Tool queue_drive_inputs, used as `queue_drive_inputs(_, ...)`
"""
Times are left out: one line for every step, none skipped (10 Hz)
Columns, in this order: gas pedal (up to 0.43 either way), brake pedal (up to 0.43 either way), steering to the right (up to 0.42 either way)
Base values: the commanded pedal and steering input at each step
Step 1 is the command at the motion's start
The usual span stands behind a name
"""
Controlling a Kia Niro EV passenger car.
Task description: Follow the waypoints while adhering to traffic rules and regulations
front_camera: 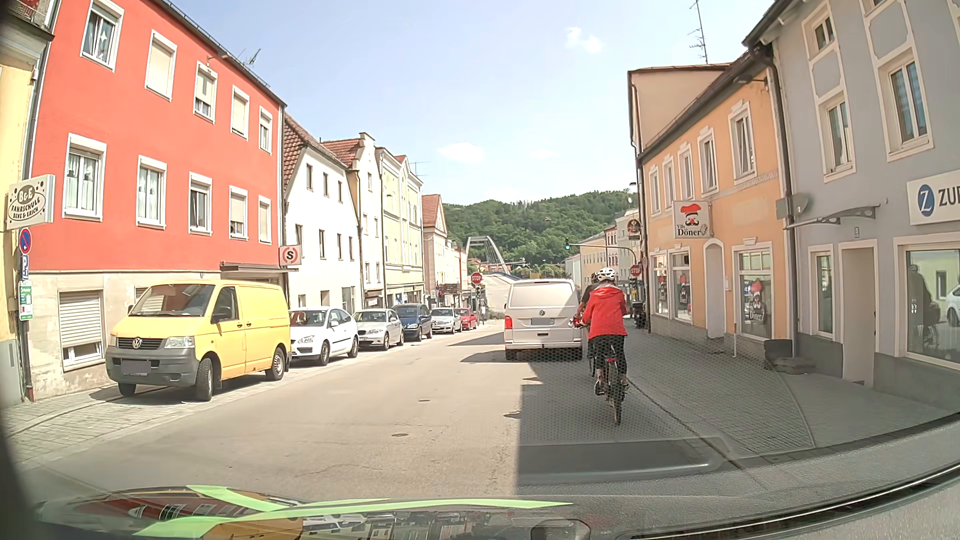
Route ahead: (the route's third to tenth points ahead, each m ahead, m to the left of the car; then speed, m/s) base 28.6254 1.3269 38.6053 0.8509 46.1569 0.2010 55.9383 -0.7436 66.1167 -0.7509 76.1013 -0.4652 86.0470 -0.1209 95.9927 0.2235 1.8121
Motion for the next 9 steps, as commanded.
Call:
queue_drive_inputs(0.059,0.0,-0.003)
queue_drive_inputs(0.059,0.0,-0.003)
queue_drive_inputs(0.047,0.0,-0.003)
queue_drive_inputs(0.0,0.0,-0.003)
queue_drive_inputs(0.0,0.0,-0.003)
queue_drive_inputs(0.0,0.0,-0.003)
queue_drive_inputs(0.0,0.0,-0.002)
queue_drive_inputs(0.0,0.0,-0.002)
queue_drive_inputs(0.0,0.0,-0.002)
